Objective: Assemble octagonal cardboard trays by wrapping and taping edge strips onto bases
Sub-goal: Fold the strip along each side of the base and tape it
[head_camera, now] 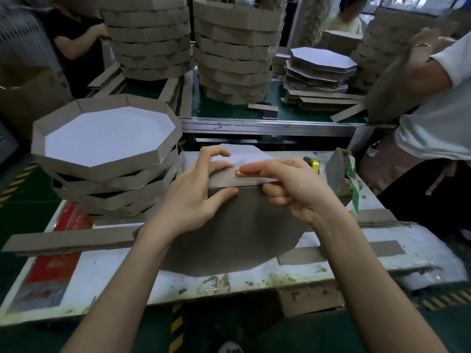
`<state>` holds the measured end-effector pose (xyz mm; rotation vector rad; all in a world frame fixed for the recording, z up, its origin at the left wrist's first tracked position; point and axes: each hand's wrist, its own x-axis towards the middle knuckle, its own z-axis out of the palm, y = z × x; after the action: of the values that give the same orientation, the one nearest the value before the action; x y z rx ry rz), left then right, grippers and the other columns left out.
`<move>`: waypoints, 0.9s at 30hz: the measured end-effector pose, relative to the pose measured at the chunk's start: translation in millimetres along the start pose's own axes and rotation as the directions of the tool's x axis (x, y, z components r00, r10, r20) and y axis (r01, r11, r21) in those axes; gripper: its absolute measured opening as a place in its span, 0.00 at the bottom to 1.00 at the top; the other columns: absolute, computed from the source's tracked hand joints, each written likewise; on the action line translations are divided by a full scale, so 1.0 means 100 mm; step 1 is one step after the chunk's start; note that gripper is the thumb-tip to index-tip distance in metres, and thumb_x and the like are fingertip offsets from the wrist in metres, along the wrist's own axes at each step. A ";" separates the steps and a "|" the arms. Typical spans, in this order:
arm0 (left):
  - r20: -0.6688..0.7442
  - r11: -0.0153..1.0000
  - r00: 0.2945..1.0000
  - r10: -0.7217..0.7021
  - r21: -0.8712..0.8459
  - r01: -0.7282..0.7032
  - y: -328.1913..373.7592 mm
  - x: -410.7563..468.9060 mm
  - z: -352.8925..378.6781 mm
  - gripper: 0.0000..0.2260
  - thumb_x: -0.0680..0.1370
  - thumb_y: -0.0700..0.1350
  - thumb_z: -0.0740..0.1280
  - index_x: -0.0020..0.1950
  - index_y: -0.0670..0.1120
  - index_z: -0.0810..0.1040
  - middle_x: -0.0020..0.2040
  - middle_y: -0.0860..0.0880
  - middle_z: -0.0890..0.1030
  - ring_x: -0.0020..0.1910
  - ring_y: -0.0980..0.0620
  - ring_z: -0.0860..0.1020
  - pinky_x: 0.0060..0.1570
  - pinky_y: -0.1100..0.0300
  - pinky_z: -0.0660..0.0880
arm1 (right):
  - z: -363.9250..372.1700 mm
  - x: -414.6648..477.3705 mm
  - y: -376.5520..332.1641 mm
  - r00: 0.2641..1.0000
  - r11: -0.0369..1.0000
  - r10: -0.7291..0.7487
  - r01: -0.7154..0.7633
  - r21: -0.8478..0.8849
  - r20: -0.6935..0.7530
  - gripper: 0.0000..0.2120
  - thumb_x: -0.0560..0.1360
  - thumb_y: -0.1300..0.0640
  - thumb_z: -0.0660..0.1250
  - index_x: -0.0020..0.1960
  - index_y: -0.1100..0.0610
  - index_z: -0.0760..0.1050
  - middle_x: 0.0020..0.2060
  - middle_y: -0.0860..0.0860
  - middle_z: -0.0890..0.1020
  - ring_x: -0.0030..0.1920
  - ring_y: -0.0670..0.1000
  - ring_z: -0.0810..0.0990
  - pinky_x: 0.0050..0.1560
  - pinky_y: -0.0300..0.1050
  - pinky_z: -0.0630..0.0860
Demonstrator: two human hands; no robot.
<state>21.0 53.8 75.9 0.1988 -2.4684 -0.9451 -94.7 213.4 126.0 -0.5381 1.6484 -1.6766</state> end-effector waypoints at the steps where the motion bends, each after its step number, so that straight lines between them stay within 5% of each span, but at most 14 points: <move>1: 0.017 1.000 1.000 0.012 0.005 -0.012 0.00 0.00 -0.01 0.23 0.74 0.57 0.68 0.62 0.62 0.58 0.62 0.61 0.77 0.60 0.53 0.73 0.51 0.53 0.69 | 0.01 -0.04 0.04 1.000 1.000 0.009 -0.009 0.024 0.000 0.10 0.78 0.67 0.61 0.48 0.67 0.82 0.46 0.60 0.85 0.19 0.42 0.60 0.18 0.31 0.56; 5: 0.031 0.997 0.997 0.075 0.018 -0.075 0.01 -0.05 -0.02 0.21 0.74 0.56 0.66 0.63 0.63 0.61 0.61 0.67 0.74 0.63 0.55 0.72 0.56 0.48 0.73 | 0.01 -0.18 0.14 1.000 0.994 0.012 -0.012 0.113 -0.003 0.15 0.78 0.70 0.57 0.47 0.66 0.82 0.44 0.58 0.86 0.19 0.41 0.59 0.17 0.31 0.55; 17: 0.095 0.976 0.987 0.131 0.164 -0.146 0.02 -0.05 -0.02 0.16 0.78 0.52 0.61 0.65 0.58 0.78 0.66 0.52 0.76 0.63 0.49 0.71 0.60 0.50 0.70 | 0.00 -0.32 0.34 0.999 0.994 0.030 -0.031 0.109 0.014 0.18 0.77 0.71 0.55 0.46 0.64 0.84 0.48 0.61 0.86 0.20 0.42 0.59 0.19 0.31 0.56; 22: 0.175 0.983 0.980 0.096 0.136 -0.120 0.01 -0.02 -0.07 0.17 0.80 0.49 0.62 0.68 0.60 0.75 0.70 0.54 0.72 0.68 0.52 0.67 0.66 0.49 0.66 | 0.02 -0.26 0.41 0.998 0.999 0.027 -0.028 -0.020 -0.052 0.19 0.77 0.69 0.56 0.45 0.60 0.86 0.46 0.74 0.75 0.22 0.45 0.58 0.21 0.36 0.52; 25: 0.104 0.996 0.995 -0.004 0.085 -0.005 0.06 0.02 -0.04 0.18 0.74 0.58 0.58 0.61 0.67 0.76 0.68 0.59 0.74 0.68 0.57 0.67 0.66 0.52 0.67 | 0.02 -0.19 0.44 0.999 1.000 0.009 -0.010 -0.029 -0.053 0.19 0.77 0.67 0.57 0.45 0.58 0.87 0.44 0.61 0.73 0.23 0.45 0.59 0.23 0.38 0.52; 27: 0.000 0.995 0.999 -0.038 0.095 0.038 0.11 0.08 0.01 0.15 0.73 0.66 0.60 0.55 0.68 0.79 0.63 0.60 0.78 0.64 0.57 0.71 0.62 0.51 0.71 | 0.02 -0.15 0.46 0.999 1.000 0.004 -0.005 -0.017 -0.054 0.19 0.77 0.67 0.57 0.43 0.56 0.86 0.43 0.65 0.77 0.22 0.45 0.59 0.23 0.38 0.53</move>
<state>14.0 60.9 85.5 0.2781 -2.5213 -0.8443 -74.2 226.1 83.6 -0.5011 1.7034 -1.6885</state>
